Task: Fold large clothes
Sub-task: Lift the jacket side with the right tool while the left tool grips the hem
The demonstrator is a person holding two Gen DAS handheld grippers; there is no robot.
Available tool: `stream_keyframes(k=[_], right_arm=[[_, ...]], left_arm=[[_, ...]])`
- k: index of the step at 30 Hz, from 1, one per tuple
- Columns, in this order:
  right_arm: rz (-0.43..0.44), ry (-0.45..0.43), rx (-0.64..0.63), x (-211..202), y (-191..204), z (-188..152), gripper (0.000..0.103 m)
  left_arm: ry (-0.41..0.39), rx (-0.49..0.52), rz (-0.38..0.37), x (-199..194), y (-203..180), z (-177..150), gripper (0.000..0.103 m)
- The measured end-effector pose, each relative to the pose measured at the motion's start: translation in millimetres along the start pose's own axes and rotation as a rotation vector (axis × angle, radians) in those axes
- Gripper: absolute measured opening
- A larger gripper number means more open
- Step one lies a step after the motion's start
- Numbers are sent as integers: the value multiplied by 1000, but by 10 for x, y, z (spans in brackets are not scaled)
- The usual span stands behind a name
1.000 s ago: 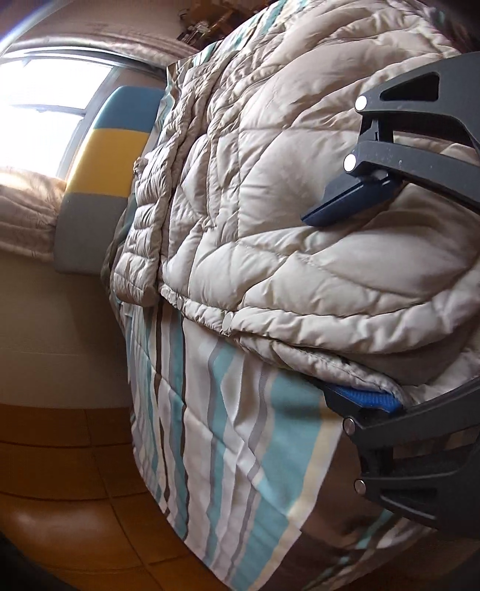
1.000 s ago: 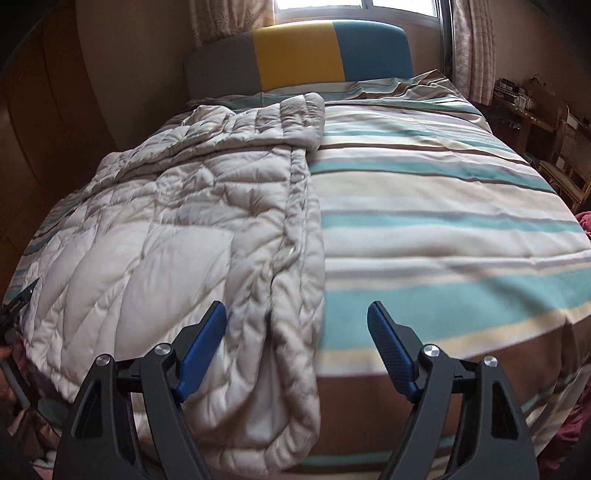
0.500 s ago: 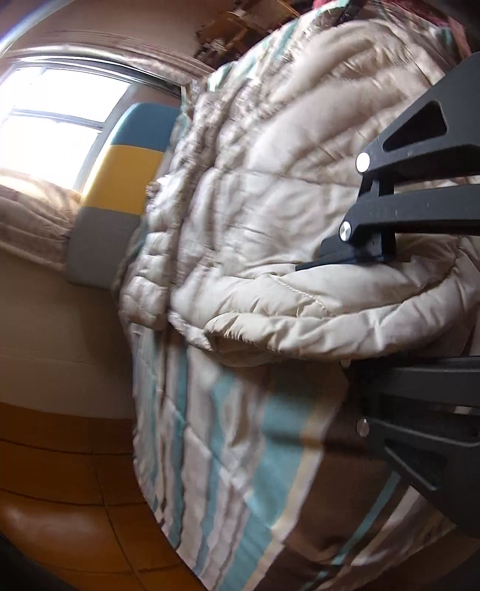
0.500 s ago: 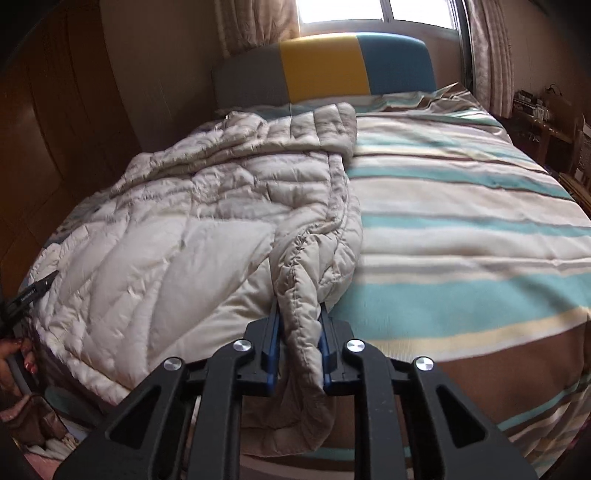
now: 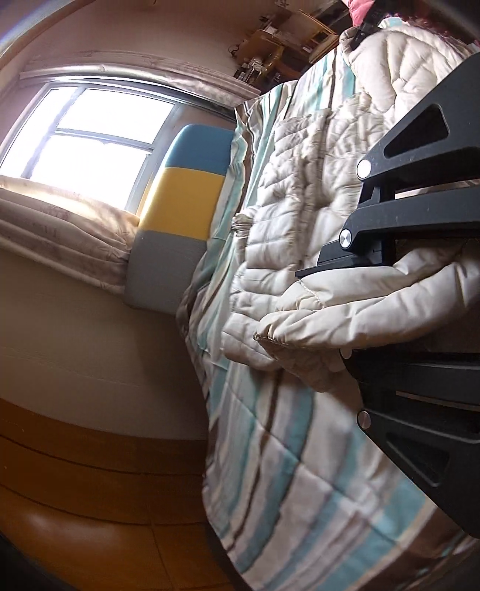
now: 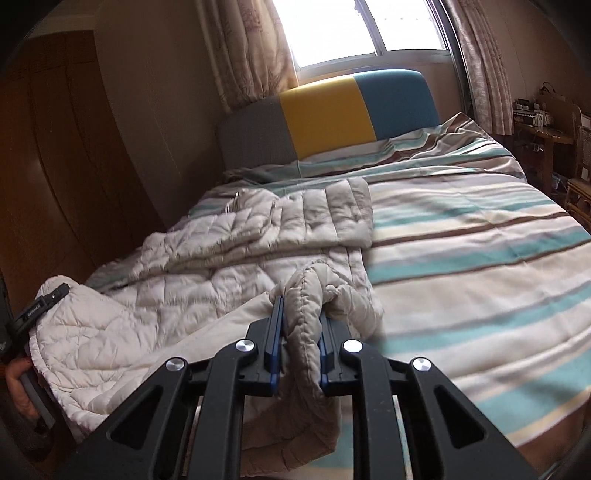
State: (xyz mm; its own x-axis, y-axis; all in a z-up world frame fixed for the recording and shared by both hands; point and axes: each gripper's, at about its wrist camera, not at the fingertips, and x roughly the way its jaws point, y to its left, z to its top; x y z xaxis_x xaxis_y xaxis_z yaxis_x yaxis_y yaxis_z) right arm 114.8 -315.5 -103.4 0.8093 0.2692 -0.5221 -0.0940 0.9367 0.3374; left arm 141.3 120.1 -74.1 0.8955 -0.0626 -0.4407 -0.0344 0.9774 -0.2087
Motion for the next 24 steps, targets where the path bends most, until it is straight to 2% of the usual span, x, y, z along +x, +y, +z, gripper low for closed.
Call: stream_keyframes(k=[13, 24], right_arm=[[14, -5, 80, 728, -158, 688, 14], [-19, 47, 142, 1649, -269, 1031, 14]], left_arm=[[45, -32, 14, 869, -26, 528, 16], [199, -67, 43, 1941, 91, 741, 16]])
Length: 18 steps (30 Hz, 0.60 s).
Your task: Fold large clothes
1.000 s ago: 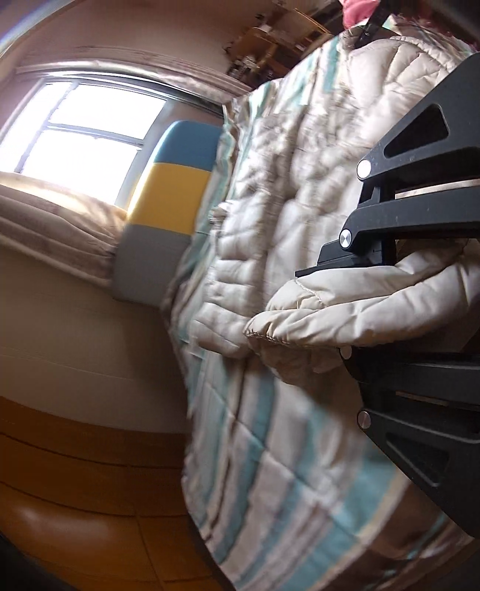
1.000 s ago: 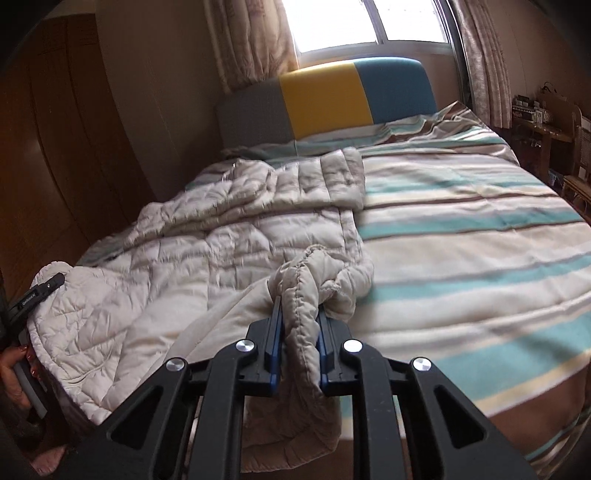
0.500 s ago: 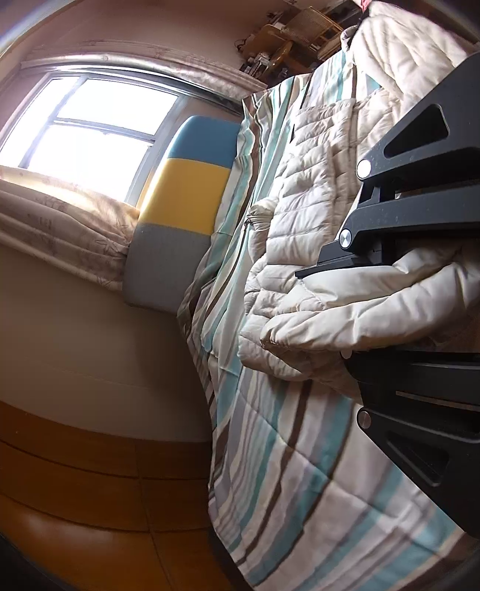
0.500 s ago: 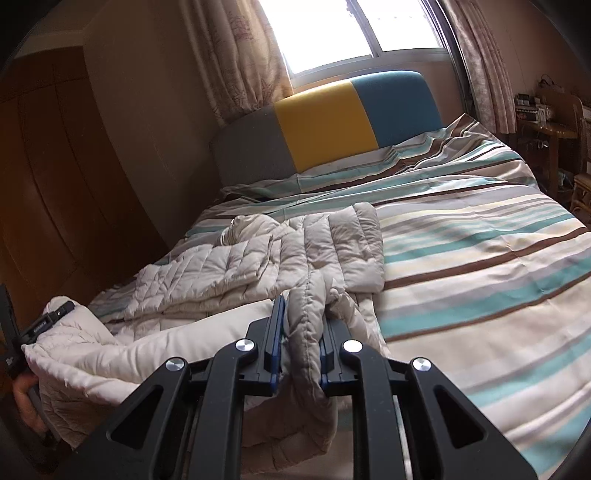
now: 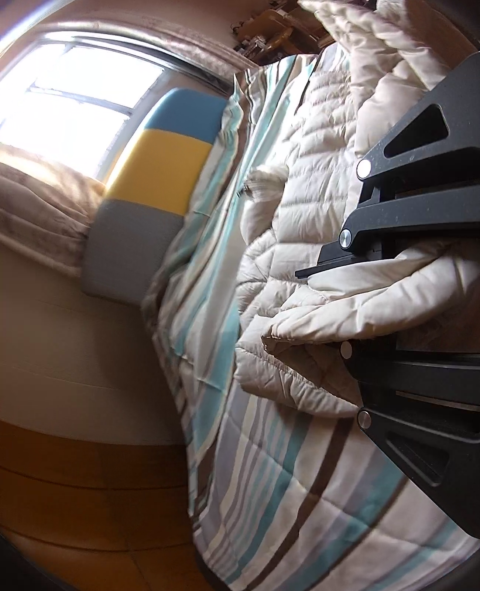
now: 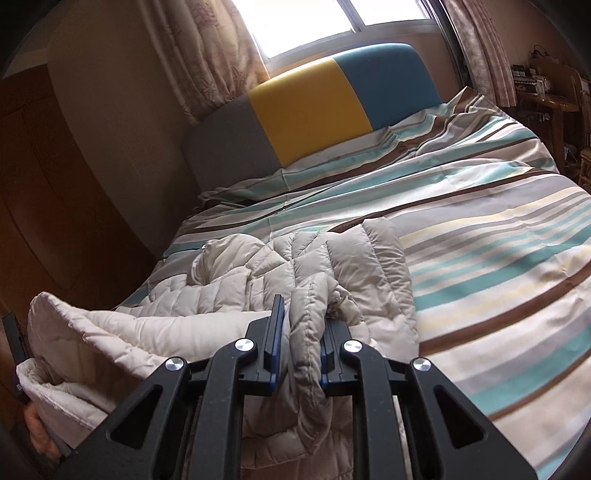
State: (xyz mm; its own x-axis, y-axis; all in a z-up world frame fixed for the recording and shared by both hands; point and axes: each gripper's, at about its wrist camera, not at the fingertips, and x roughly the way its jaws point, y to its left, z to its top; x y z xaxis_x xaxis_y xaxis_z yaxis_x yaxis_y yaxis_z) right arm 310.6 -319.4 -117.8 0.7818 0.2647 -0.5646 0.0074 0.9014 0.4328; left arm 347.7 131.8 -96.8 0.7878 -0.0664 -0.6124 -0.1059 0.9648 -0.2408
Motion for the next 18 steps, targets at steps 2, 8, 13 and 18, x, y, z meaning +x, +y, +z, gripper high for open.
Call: stream_keyframes(k=[2, 8, 13, 18], right_arm=[[-13, 8, 6, 168, -11, 33, 16], [-2, 31, 69, 499, -159, 20, 32], [24, -40, 129, 450, -284, 44, 65], [42, -148, 133, 154, -321, 93, 83]], left_arm=[[27, -19, 4, 137, 37, 12, 16], [95, -110, -34, 385, 179, 46, 42], [-21, -260, -77, 168, 451, 162, 95], [-73, -322, -4, 7, 773, 243, 95]])
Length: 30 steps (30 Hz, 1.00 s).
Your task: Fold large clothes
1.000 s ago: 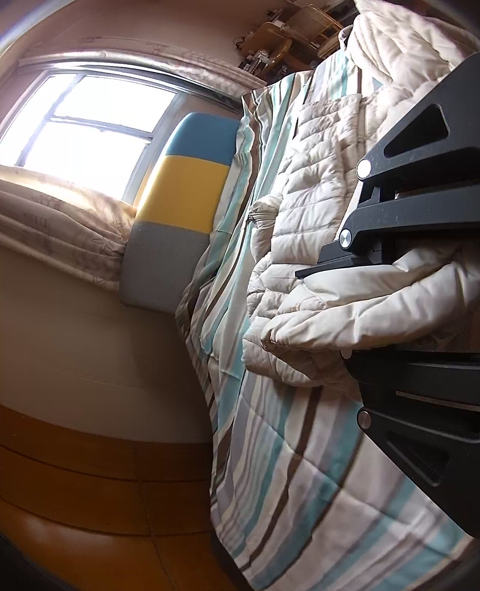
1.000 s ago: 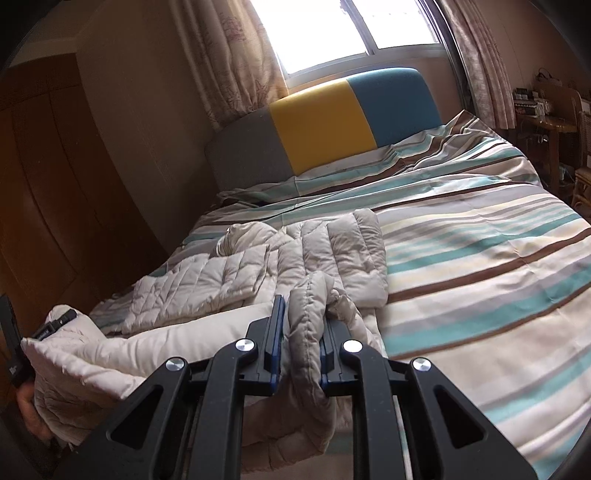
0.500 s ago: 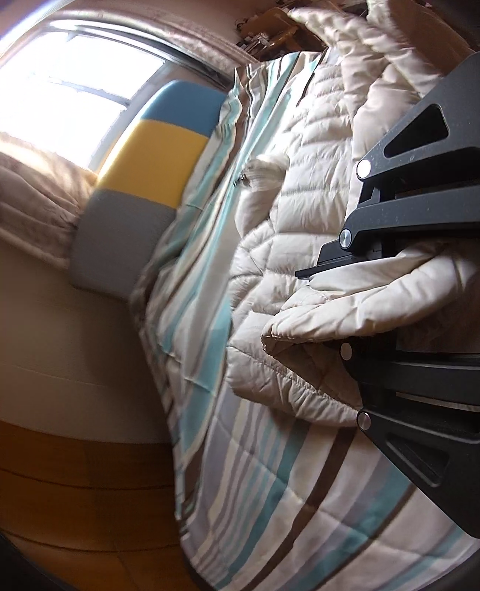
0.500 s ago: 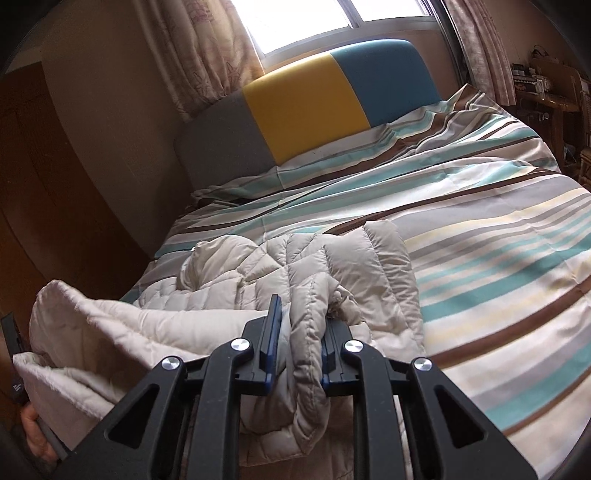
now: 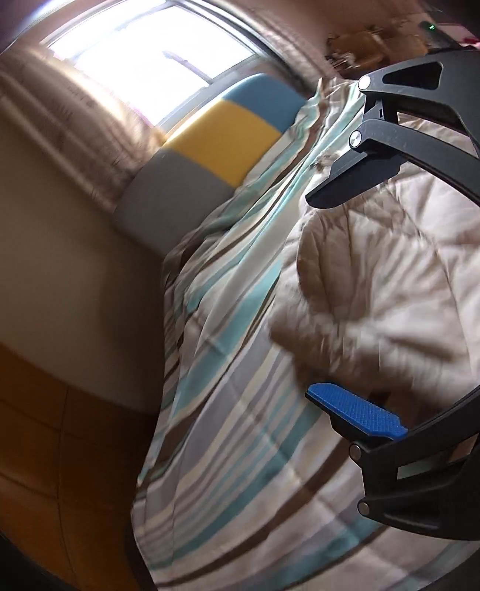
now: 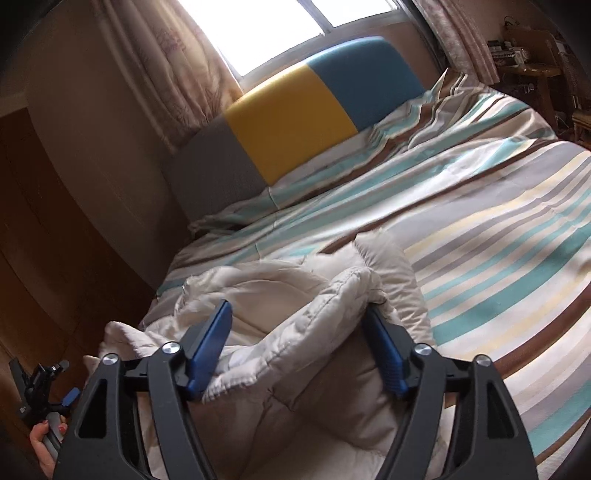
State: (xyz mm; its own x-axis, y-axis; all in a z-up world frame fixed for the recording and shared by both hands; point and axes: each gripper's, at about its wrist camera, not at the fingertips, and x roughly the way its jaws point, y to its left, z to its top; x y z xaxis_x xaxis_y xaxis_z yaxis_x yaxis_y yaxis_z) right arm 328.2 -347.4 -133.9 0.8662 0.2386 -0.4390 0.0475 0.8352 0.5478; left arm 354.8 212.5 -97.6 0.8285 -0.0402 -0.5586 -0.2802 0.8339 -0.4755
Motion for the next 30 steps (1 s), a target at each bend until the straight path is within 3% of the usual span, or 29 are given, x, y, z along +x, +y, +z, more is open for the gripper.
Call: stream_keyframes(k=[1, 4, 9, 13, 19, 21, 23, 24, 25, 28, 30], right_arm=[[-19, -37, -13, -99, 6, 11, 95], [-61, -101, -66, -387, -56, 23, 99], [-119, 82, -127, -263, -263, -105, 99], [-177, 231, -134, 5, -375, -245, 99], [-136, 383, -60, 383, -528, -327, 97], [-113, 377, -88, 379, -514, -350, 92], [-77, 383, -102, 351, -469, -391, 70], [-70, 382, -96, 321, -455, -426, 67], [-62, 381, -90, 320, -461, -437, 63], [-25, 376, -54, 224, -496, -476, 52], [1, 375, -42, 98, -551, -495, 46]], left_arm=[[-7, -3, 20, -45, 85, 0, 95], [-22, 13, 26, -142, 246, -61, 99], [99, 179, -5, -21, 269, -423, 100], [148, 323, 93, 185, 142, -586, 100], [268, 350, 116, 514, 151, -592, 100], [321, 342, 100, 601, 186, -613, 100], [350, 326, 76, 614, 200, -630, 94], [354, 329, 60, 603, 186, -647, 82], [357, 352, 35, 572, 133, -681, 63], [373, 421, 21, 500, -11, -775, 45], [381, 434, 2, 436, -27, -813, 40]])
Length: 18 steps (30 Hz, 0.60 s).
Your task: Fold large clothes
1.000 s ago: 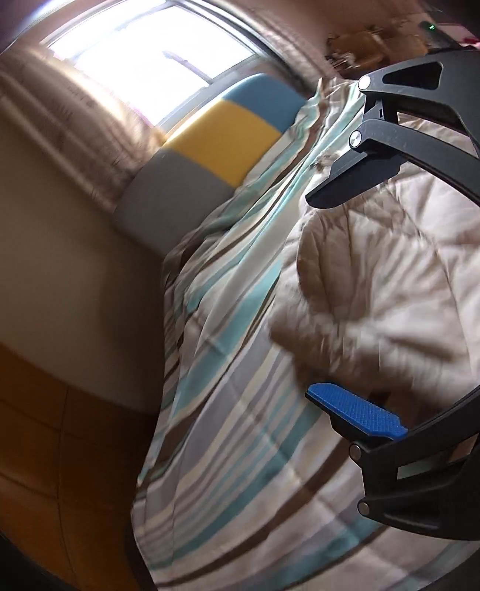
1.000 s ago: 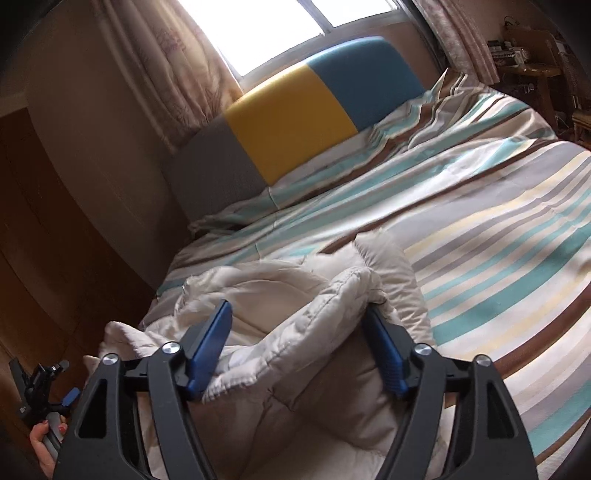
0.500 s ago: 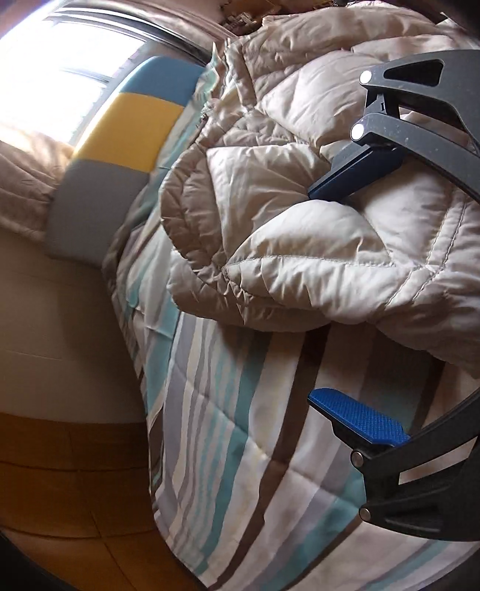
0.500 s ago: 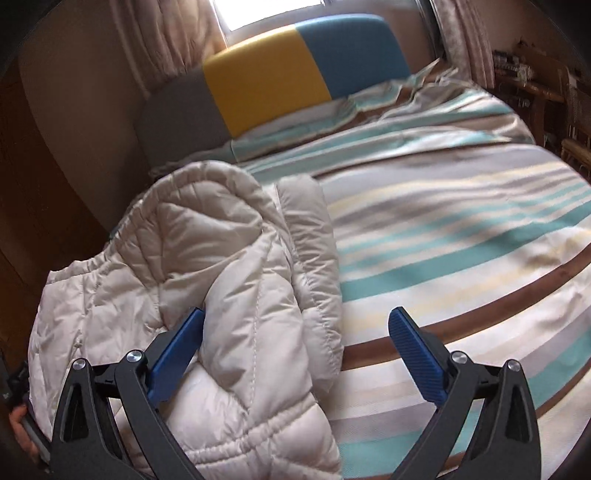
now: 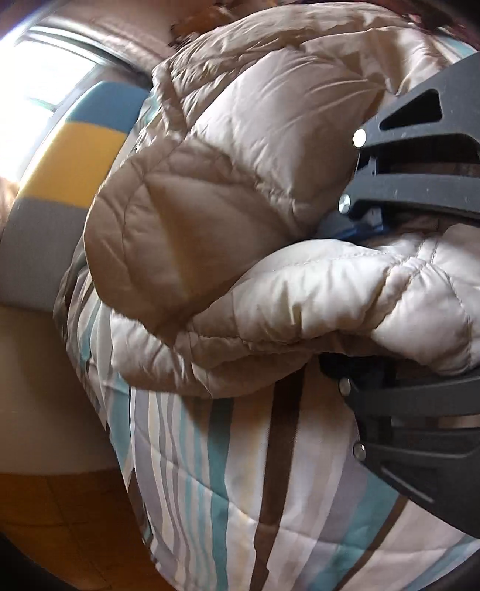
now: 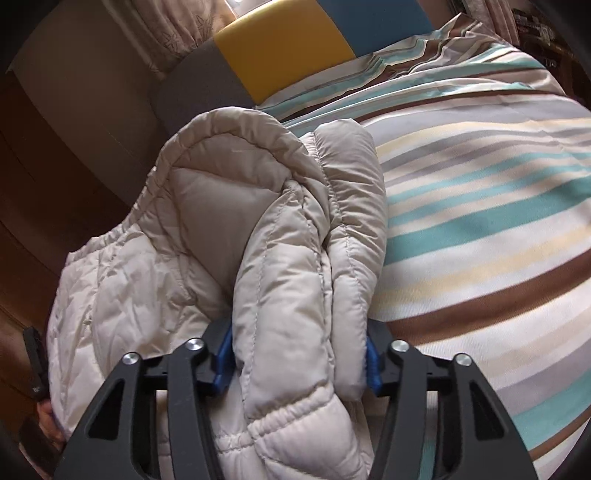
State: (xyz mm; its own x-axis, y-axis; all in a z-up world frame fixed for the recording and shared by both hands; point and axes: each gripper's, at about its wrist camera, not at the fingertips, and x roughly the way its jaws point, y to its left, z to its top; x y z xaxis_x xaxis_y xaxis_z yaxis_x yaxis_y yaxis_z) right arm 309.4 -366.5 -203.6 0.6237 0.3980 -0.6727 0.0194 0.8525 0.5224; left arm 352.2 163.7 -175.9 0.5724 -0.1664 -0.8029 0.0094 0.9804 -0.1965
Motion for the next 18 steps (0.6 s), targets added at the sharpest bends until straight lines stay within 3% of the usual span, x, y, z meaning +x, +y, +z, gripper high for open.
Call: stream_keyframes(k=[3, 5, 15, 18], right_arm=[[21, 1, 3, -186, -135, -57, 40], [23, 5, -5, -343, -206, -158, 40], [46, 13, -40, -375, -225, -172, 40], [58, 8, -33, -613, -310, -370, 40]], left_arm=[[9, 26, -30, -137, -49, -151, 38], [11, 41, -40, -216, -98, -264, 38], [-5, 66, -127, -795, -179, -1085, 38], [-3, 79, -145, -949, -203, -1301, 38]])
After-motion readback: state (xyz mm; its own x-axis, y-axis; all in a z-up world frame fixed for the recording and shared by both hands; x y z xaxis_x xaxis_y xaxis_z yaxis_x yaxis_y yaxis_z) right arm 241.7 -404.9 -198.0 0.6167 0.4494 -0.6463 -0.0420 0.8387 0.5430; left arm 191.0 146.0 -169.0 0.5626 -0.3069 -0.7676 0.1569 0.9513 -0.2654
